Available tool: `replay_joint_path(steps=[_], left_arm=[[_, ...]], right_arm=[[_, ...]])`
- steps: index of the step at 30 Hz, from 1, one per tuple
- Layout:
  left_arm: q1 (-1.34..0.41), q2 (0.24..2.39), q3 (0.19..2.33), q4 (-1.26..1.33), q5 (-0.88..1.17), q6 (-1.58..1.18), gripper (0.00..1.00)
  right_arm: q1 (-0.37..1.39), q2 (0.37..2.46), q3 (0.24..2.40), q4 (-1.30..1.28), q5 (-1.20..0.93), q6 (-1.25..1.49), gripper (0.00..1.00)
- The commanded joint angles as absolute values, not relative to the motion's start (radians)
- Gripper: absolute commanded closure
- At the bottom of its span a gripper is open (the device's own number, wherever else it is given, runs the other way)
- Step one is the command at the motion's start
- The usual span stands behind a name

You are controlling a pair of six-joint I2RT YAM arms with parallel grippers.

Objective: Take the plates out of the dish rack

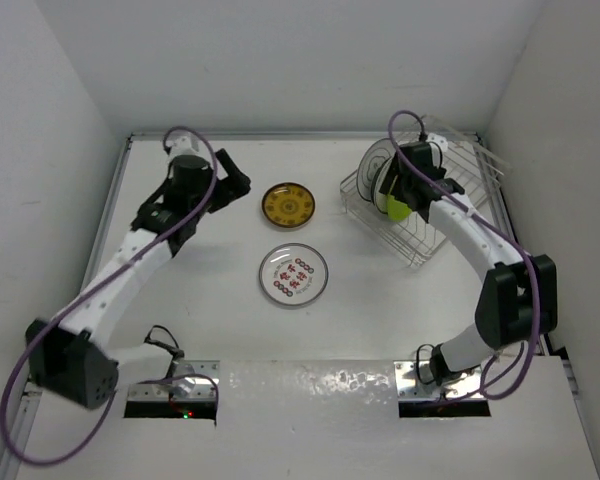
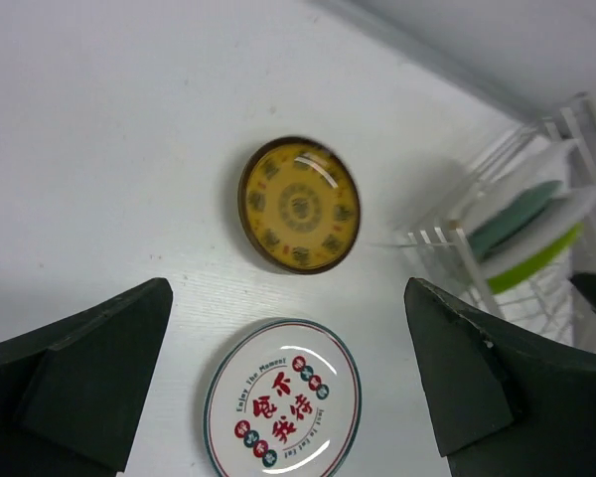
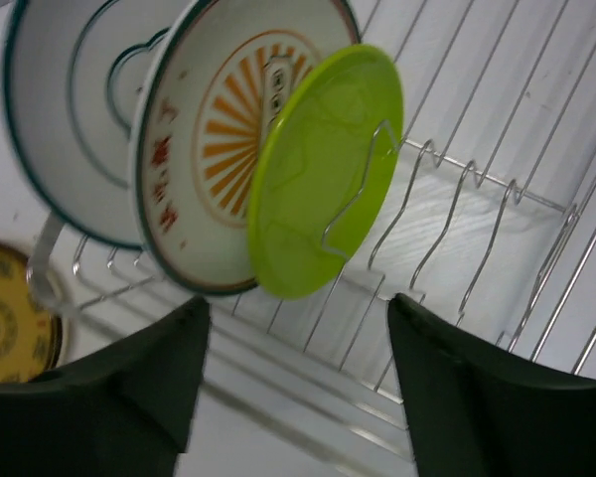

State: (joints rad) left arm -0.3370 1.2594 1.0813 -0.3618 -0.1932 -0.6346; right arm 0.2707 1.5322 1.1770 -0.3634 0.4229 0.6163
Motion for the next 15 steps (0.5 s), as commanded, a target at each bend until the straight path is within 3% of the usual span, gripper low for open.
replay_joint_path(steps=[1, 2, 9, 15], left_arm=[[-0.339, 1.09, 1.039, -0.478, -0.18, -0.497, 0.0], [-0.339, 1.06, 1.014, -0.51, -0.166, -0.448, 0.0], [-0.337, 0.873, 0.827, -0.519, -0.179, -0.314, 0.0], [-0.337, 0.822, 0.81, -0.503, -0.17, -0.325, 0.0]], right_arm=[[0.219, 1.572, 1.189, -0.218, 0.391, 0.726, 0.35], [0.21, 1.58, 1.196, -0.186, 0.397, 0.727, 0.41], [0.204, 1.66, 1.253, -0.164, 0.425, 0.736, 0.45], [0.202, 1.74, 1.289, -0.224, 0.52, 0.746, 0.64]])
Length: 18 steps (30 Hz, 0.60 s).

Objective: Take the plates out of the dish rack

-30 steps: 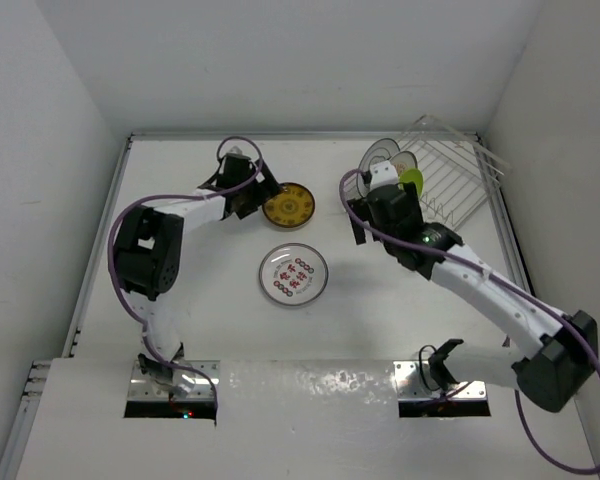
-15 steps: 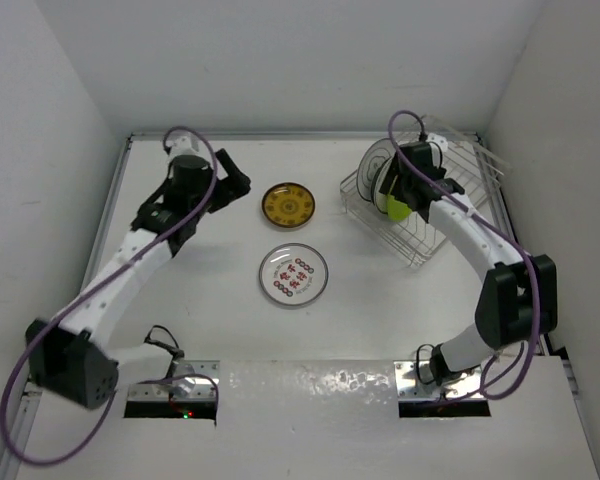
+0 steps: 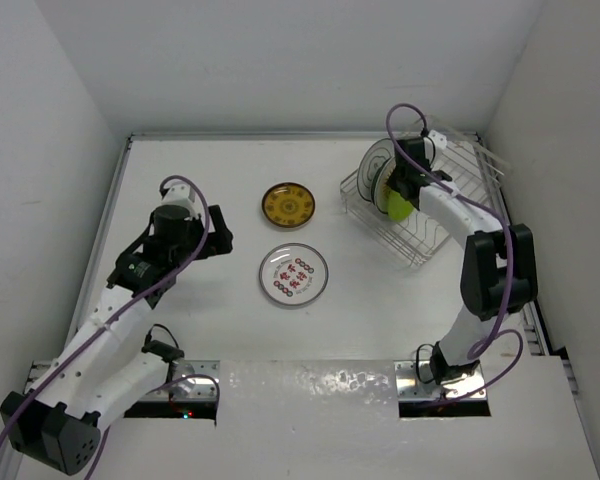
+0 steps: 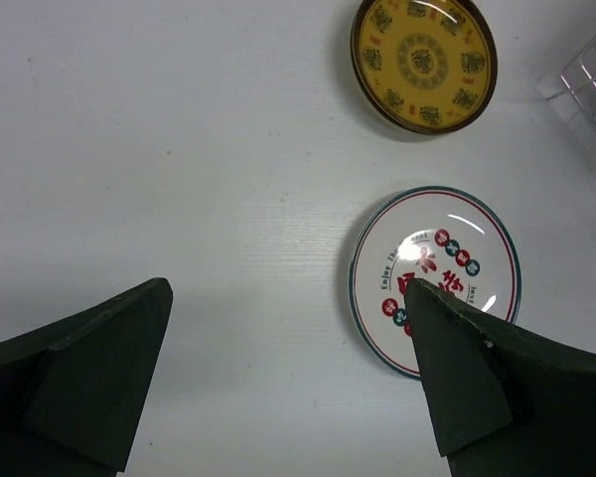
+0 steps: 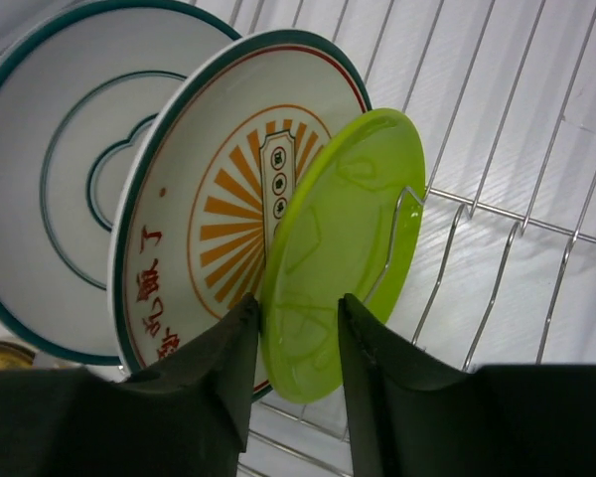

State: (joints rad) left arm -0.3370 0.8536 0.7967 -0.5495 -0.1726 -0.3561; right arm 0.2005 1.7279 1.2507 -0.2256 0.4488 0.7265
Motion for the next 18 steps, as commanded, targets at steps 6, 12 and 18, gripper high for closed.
replay_joint_path(steps=[6, 12, 18], left_arm=[[-0.337, 0.867, 0.818, -0.515, -0.141, -0.314, 0.0], [-0.337, 0.85, 0.813, -0.512, -0.153, -0.319, 0.0], [-0.337, 0.845, 0.815, -0.512, -0.161, -0.322, 0.0]], right_arm=[[0.201, 1.747, 1.292, -0.232, 0.554, 0.761, 0.76], [0.201, 1.703, 1.241, -0.207, 0.56, 0.859, 0.89], [0.202, 1.628, 1.212, -0.201, 0.594, 0.966, 1.0]])
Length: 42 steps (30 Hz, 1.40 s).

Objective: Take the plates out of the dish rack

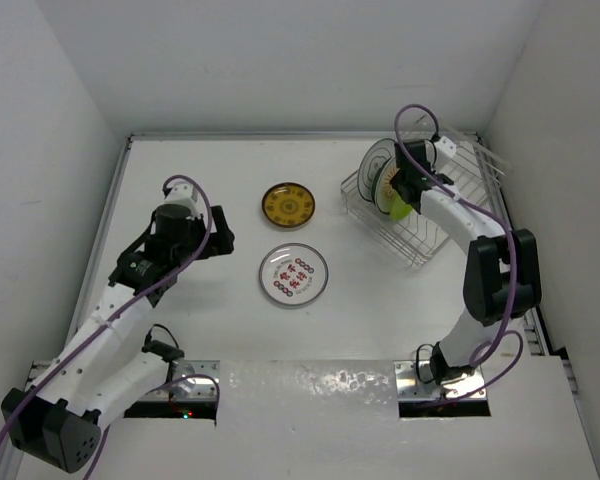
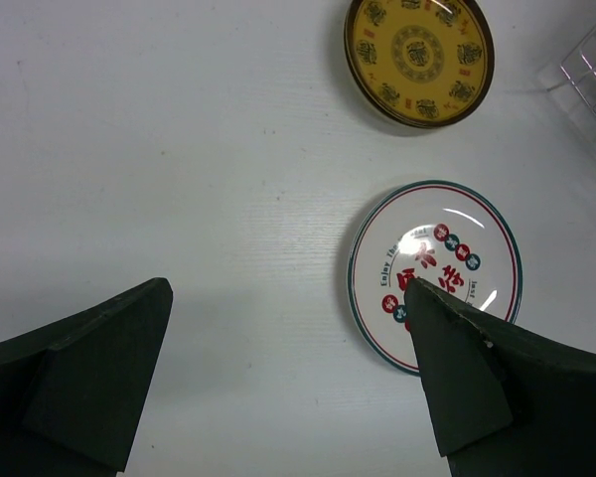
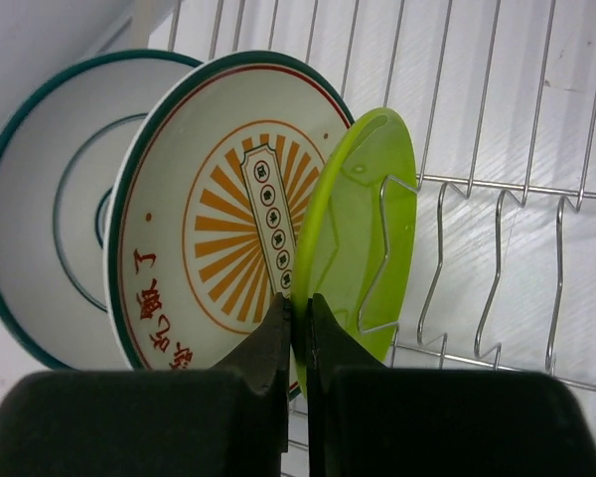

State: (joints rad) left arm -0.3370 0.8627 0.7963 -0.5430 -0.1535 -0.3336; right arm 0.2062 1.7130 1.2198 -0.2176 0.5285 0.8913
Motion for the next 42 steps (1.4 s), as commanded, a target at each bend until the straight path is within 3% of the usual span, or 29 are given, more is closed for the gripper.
replay_joint_path(steps=[1, 12, 17, 19, 20, 24, 27, 34, 41, 42], left_arm=[[-0.337, 0.844, 0.815, -0.514, -0.163, -0.322, 0.0], [-0.337, 0.778, 0.88, -0.525, -0.198, -0.468, 0.0], [-0.337, 0.77, 1.007, -0.499, -0.068, -0.656, 0.0], [-0.337, 0.77, 1.035, -0.473, -0.008, -0.705, 0.0], [-0.337, 0.77, 1.046, -0.424, 0.076, -0.748, 0.0], [-0.337, 0.787, 1.032, -0.327, 0.199, -0.839, 0.0], [-0.337, 0.84, 1.005, -0.305, 0.279, -0.854, 0.0], [-0.337, 0.928, 0.904, -0.313, 0.324, -0.818, 0.01], [-0.337, 0.94, 0.841, -0.33, 0.288, -0.773, 0.19], [-0.337, 0.949, 0.836, -0.331, 0.29, -0.769, 0.28]], right_arm=[[0.202, 1.617, 1.213, -0.202, 0.597, 0.968, 1.0], [0.219, 1.339, 1.227, -0.164, 0.548, 0.734, 1.0], [0.349, 1.206, 1.184, -0.129, 0.338, 0.311, 1.0], [0.417, 1.195, 1.184, -0.179, 0.057, 0.11, 1.0], [0.499, 1.189, 1.189, -0.271, 0.02, 0.035, 1.0], [0.77, 1.178, 1.147, -0.451, 0.06, -0.361, 1.0], [0.98, 1.206, 1.175, -0.52, 0.152, -0.435, 1.0], [1.184, 1.321, 1.221, -0.457, 0.317, -0.522, 1.0], [1.273, 1.407, 1.227, -0.332, 0.478, -0.578, 1.0], [1.278, 1.414, 1.229, -0.316, 0.503, -0.59, 1.0]])
